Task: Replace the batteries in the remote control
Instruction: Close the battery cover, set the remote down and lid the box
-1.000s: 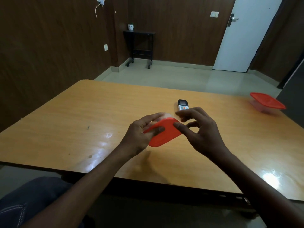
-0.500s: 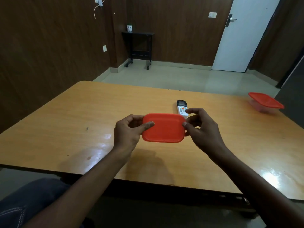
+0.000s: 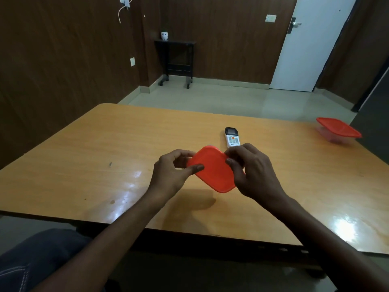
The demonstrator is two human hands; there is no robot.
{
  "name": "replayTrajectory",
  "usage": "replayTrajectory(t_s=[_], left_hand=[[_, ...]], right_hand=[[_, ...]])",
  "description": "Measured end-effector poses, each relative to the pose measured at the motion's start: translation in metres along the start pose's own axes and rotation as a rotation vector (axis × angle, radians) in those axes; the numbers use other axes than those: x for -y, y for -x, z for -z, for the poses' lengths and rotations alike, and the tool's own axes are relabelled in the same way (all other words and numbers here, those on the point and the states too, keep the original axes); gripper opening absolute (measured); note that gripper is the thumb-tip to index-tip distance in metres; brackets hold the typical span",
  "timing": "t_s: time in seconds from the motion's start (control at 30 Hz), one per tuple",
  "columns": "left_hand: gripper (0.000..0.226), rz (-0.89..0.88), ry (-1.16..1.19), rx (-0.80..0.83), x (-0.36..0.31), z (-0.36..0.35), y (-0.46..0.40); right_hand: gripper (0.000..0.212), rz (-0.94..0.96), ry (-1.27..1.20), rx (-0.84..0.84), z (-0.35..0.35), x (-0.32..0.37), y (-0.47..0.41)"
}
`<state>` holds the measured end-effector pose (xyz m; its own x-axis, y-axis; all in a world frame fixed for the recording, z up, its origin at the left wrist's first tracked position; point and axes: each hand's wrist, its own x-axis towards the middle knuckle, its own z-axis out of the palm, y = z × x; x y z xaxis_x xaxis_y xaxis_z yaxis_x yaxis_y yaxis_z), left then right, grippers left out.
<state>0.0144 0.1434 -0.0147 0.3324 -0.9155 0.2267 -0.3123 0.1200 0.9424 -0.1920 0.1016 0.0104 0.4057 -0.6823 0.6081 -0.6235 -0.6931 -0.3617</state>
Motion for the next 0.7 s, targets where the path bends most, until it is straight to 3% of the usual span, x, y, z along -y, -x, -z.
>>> replayTrajectory(t_s=[0.1,0.27,0.43,0.57,0.7], left_hand=[[0.025,0.088,0.125,-0.045,0.001,0.004,-0.003],[0.023,-0.055,-0.066,-0.022,-0.007,0.007,-0.002],[0.027,-0.066,-0.007,-0.031,-0.006,-0.003,0.005],[0.035,0.094,0.060,0.031,0.000,-0.005,0.003],[0.030,0.107,-0.023,-0.013,0.002,-0.001,0.000]], right_hand=[[0.013,-0.110,-0.074,0.023,0.002,0.000,-0.002],[0.037,-0.088,-0.132,0.097,0.003,0.002,0.001],[0.021,-0.033,-0.096,-0.073,0.004,0.001,-0.001],[0.021,-0.296,-0.288,-0.121,0.003,0.005,-0.002],[0.025,-0.541,-0.560,-0.037,-0.001,0.003,0.001]])
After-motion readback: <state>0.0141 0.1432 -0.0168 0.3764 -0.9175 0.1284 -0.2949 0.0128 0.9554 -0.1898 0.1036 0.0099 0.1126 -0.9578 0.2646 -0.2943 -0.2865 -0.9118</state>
